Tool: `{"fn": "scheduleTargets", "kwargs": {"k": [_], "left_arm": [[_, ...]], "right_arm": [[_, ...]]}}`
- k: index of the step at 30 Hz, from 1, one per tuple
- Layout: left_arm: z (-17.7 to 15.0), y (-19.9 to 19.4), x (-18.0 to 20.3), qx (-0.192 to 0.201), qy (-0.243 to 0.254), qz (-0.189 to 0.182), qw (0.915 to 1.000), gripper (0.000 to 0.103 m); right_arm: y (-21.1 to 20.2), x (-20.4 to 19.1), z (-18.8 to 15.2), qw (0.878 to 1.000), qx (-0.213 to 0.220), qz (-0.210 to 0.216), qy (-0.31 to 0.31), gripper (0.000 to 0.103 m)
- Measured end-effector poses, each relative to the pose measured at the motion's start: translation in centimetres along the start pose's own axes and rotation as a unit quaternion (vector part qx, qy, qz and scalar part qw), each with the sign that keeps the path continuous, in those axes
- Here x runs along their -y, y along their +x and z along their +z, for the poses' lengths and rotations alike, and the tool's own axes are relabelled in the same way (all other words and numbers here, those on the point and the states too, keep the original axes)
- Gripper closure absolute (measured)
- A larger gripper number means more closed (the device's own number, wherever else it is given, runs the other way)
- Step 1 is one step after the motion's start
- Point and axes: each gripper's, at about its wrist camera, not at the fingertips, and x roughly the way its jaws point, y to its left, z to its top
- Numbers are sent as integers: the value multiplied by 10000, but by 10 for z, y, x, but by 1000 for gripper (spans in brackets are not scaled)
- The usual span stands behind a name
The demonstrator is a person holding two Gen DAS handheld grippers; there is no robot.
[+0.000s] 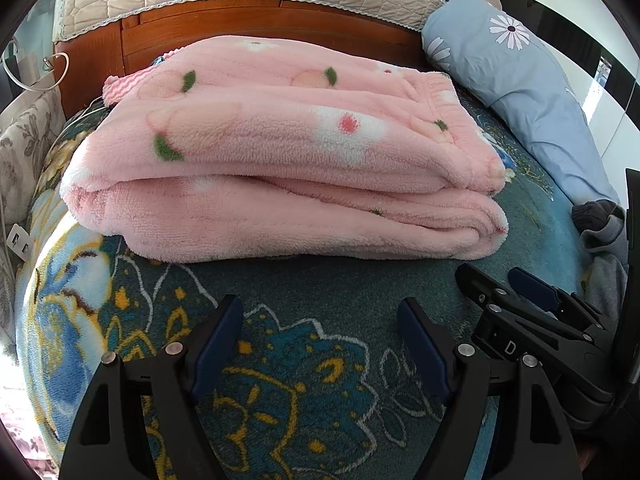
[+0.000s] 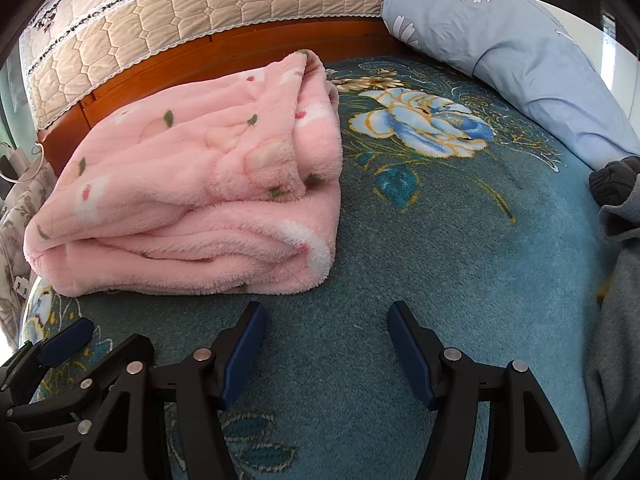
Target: Fold clothes
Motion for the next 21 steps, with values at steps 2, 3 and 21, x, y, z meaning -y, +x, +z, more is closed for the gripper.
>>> {"fn": "scheduleTargets", "kwargs": {"k": [2, 3, 21], "left_arm": [[-1, 0, -1, -1, 0, 3, 10000, 23], [-1, 0, -1, -2, 0, 5, 10000, 23], [-9, -3, -8, 62, -49, 44, 10000, 23]], "right_arm": [[0, 0, 0, 10000, 0, -5, 1, 35], [0, 0, 0, 10000, -1, -8, 1, 35], [0, 1, 0, 10000, -11, -3, 16, 35]]}}
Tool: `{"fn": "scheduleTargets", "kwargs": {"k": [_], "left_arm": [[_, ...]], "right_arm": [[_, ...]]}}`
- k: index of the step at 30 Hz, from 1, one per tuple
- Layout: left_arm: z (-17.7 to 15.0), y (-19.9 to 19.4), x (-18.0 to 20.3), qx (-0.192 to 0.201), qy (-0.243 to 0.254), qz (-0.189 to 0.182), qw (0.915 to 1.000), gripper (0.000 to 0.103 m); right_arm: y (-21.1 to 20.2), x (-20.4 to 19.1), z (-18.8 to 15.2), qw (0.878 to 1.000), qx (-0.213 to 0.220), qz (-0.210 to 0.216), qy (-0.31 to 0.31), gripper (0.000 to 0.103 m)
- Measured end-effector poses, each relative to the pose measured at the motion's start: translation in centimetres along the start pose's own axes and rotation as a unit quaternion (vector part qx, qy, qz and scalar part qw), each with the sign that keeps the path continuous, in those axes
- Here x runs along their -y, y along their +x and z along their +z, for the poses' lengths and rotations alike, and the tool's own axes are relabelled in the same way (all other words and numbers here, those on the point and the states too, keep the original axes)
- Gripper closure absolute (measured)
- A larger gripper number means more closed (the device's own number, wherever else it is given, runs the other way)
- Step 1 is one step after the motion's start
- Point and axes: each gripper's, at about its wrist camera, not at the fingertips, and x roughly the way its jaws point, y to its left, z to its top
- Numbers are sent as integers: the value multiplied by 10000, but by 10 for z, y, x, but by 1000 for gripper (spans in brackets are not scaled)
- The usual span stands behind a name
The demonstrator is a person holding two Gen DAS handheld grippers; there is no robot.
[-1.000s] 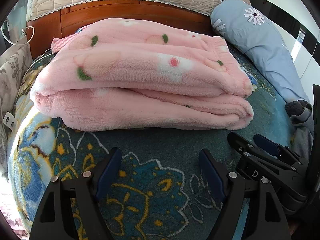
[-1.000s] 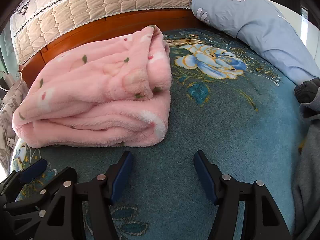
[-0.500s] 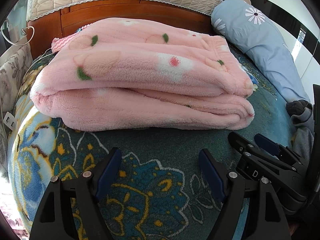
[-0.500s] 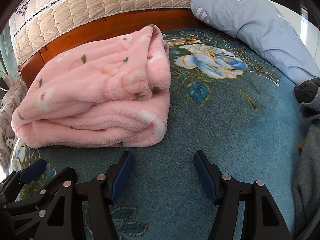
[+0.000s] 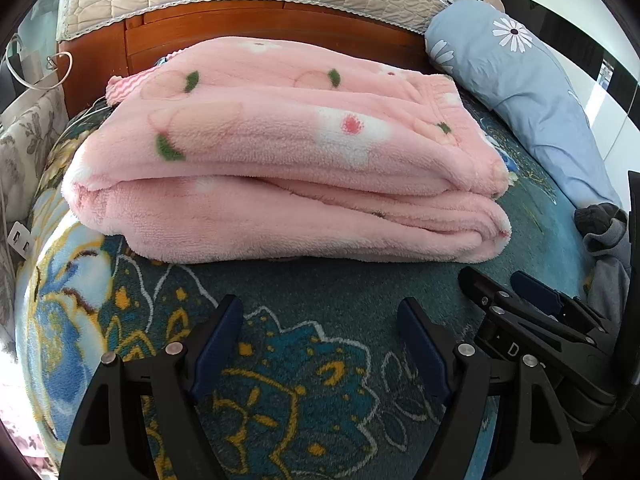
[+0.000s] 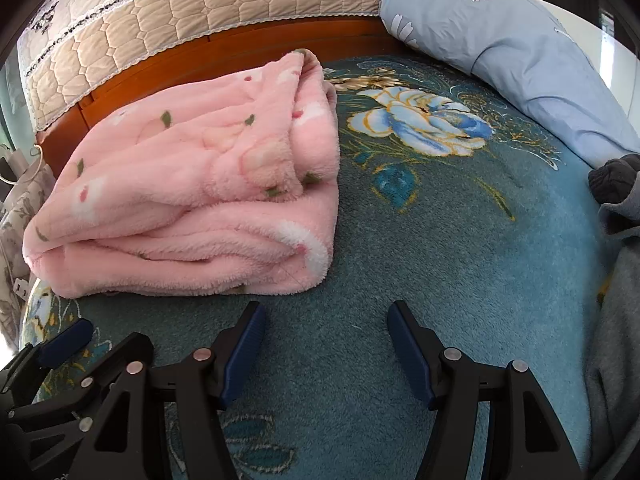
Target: Fold clothes
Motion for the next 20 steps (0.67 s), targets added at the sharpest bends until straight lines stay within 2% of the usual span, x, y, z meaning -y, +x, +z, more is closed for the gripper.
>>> {"fn": "scheduleTargets", "kwargs": {"k": [20], "left_arm": [[6, 8, -8, 7, 10, -16, 10000, 23]], "right_arm": [[-1, 0, 0, 10000, 3, 0, 17, 35]]}}
